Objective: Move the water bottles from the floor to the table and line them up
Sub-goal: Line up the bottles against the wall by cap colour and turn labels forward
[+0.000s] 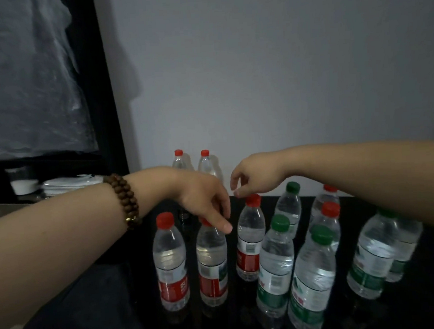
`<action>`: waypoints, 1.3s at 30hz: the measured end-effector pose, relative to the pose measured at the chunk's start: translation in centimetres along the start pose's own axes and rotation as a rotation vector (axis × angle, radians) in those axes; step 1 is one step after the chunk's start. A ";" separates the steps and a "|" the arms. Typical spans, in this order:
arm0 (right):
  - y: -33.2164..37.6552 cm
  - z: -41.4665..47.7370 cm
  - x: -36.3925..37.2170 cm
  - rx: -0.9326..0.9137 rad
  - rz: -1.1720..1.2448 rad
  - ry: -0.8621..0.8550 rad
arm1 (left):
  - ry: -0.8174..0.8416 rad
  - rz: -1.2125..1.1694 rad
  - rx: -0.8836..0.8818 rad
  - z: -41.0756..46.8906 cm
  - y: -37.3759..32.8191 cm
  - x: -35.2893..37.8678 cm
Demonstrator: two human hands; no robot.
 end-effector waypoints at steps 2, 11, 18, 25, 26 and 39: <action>0.4 -0.8 0.7 -0.016 -0.023 0.093 | -0.016 0.134 -0.019 -0.2 -1.0 0.5; -1.0 -1.6 3.5 -0.050 -0.058 0.090 | -0.027 0.231 -0.108 1.8 -1.9 0.8; -2.9 0.5 3.8 -0.056 -0.070 0.018 | 0.033 0.145 -0.104 4.1 -0.7 -0.3; -6.9 4.2 3.0 0.005 -0.087 -0.014 | -0.137 0.114 -0.142 9.0 2.8 -3.9; -7.7 5.0 3.0 0.014 -0.090 -0.020 | -0.179 0.112 -0.148 10.0 3.4 -4.5; -18.1 14.5 2.0 0.133 -0.118 -0.163 | -0.508 0.110 -0.175 24.5 10.7 -9.4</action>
Point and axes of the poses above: each hand's wrist, its own z-axis towards the middle knuckle, its own x-axis out of the palm, y = z × x, the point moved 3 cm from there along z, towards the middle knuckle, and after that the axes turned 9 degrees about -x, right-handed, at the moved point
